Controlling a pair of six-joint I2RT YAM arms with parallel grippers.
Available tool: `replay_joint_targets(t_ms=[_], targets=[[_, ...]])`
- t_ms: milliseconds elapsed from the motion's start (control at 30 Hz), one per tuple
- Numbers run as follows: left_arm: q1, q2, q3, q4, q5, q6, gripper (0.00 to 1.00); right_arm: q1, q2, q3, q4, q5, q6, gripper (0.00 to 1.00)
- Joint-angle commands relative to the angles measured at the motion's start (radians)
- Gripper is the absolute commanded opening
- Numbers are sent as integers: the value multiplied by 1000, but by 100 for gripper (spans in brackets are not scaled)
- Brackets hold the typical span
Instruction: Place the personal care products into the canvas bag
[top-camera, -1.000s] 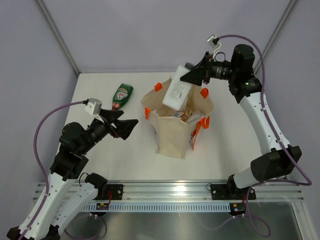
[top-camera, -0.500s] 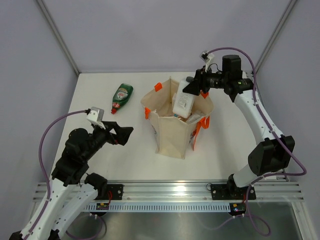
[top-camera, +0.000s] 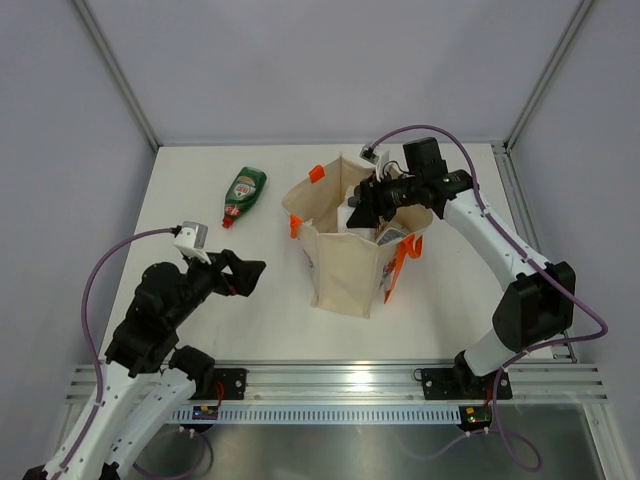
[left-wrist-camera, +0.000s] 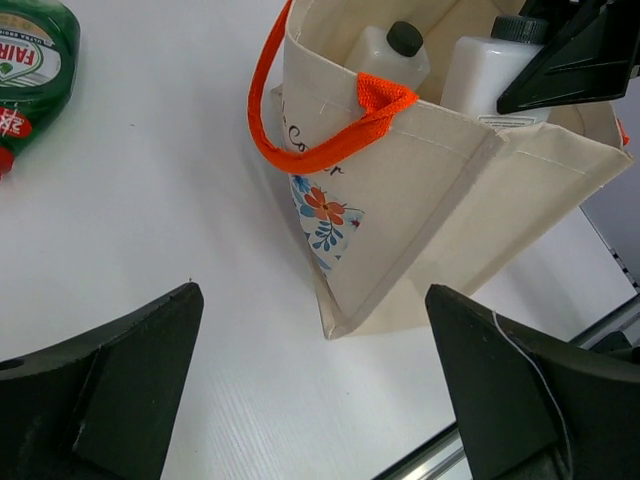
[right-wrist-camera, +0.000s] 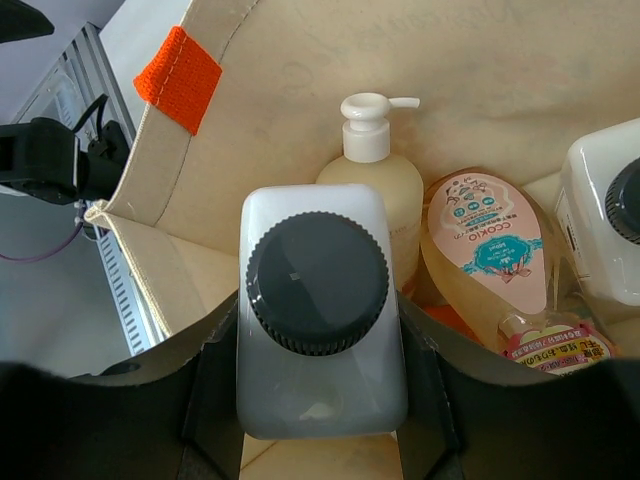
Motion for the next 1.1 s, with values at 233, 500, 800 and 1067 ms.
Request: replay_joint_targets(t_ms=[233,500,800,1067], targets=[[0,-20,-27,20,18,-58,99,-10,-54,-24,0,30,-92,29],[0,-24,-4,-12,-2,-85,99,-9,18,95,-167,32,-198,49],[-2,-23,-13,-30,-15,-121,99,-10,66,241,-296,111,-301,99],[0,20,-5,-53,-90,-90,99,-27,-37,336,-324,191,-313,100]])
